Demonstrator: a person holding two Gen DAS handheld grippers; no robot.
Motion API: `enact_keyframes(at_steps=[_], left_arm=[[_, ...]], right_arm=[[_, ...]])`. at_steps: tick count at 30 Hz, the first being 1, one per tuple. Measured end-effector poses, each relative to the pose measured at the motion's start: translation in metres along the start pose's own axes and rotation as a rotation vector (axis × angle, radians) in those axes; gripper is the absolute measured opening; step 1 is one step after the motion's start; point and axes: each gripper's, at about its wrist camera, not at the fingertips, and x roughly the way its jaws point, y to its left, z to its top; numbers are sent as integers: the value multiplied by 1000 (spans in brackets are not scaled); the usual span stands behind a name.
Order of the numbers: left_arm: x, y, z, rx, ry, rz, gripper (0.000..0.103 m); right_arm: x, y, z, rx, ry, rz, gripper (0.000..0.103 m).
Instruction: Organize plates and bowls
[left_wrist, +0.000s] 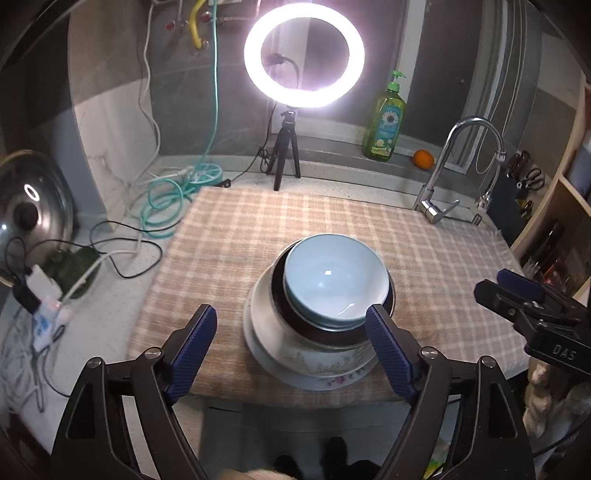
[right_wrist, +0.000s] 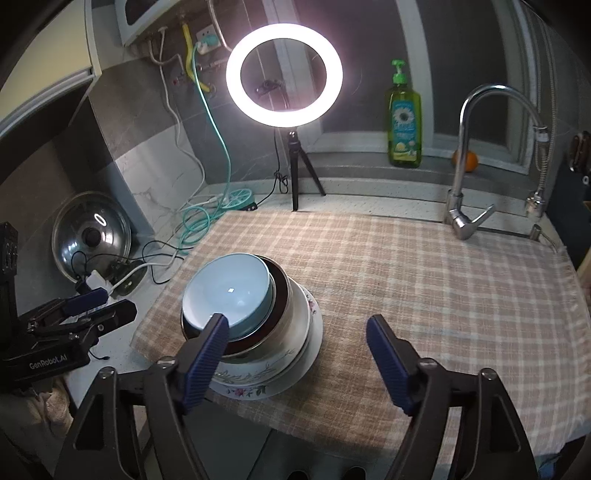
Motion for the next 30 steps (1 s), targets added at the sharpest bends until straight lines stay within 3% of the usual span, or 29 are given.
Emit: enact_keyframes(at_steps=[4, 15, 30], left_arm=[[-9, 10, -5, -30, 1, -38, 83], [-16, 9, -16, 4, 39, -56, 86], [-17, 8, -12, 3, 33, -62, 86]], right_arm=[[-11, 11, -10, 28, -17, -10, 75], [-18, 29, -20, 50, -32, -24, 75], [-20, 24, -19, 57, -37, -32, 75]])
